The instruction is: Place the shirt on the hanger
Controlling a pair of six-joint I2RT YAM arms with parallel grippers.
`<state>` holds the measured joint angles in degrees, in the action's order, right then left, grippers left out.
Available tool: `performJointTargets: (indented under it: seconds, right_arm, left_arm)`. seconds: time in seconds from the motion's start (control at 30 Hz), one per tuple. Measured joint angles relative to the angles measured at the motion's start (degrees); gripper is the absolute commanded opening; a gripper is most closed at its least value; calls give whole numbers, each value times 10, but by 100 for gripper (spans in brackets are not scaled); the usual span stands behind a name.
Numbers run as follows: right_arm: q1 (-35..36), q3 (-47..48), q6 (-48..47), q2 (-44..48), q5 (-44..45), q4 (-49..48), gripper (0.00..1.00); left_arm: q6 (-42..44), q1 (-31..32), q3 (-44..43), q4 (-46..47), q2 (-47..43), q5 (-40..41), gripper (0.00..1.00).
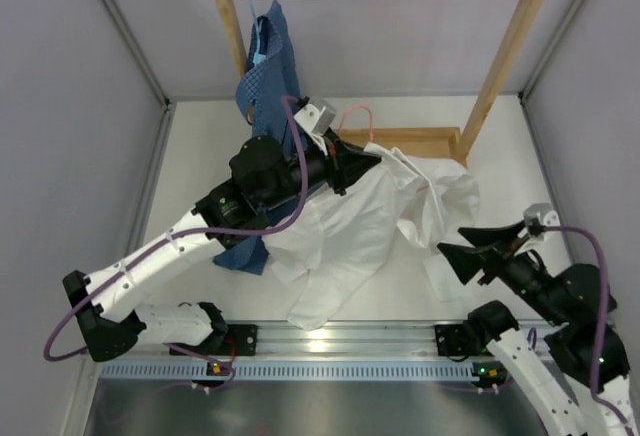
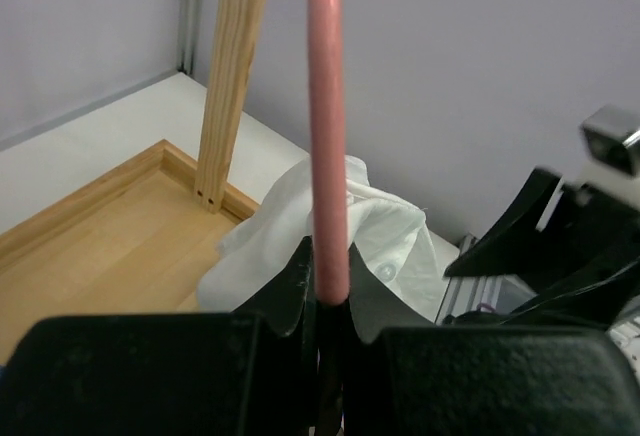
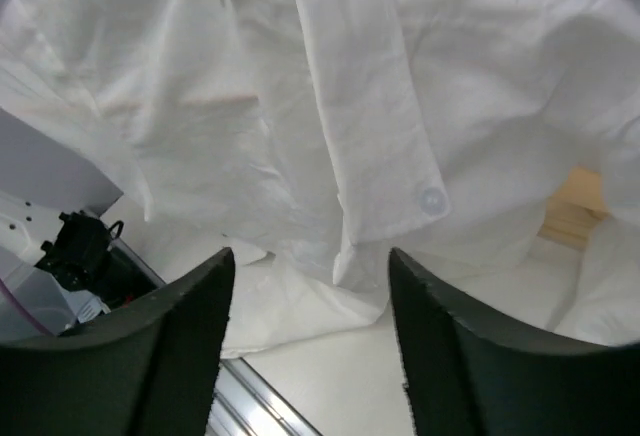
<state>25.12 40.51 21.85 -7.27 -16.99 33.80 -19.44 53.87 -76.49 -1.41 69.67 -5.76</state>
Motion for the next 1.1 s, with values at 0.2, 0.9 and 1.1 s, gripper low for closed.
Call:
performJointTargets:
  seconds: [0.2, 0.9, 1.1]
  right_arm:
    - [0, 154, -44, -14, 20, 101, 68]
    - [0, 252, -44, -229, -325, -80, 33]
    - [0, 189, 9, -224, -366, -166, 27]
  left_arm:
    - [25, -6, 32, 34, 9, -147, 0]
    - [99, 110, 70, 66, 79, -418, 0]
    - [99, 110, 70, 70, 92, -421, 0]
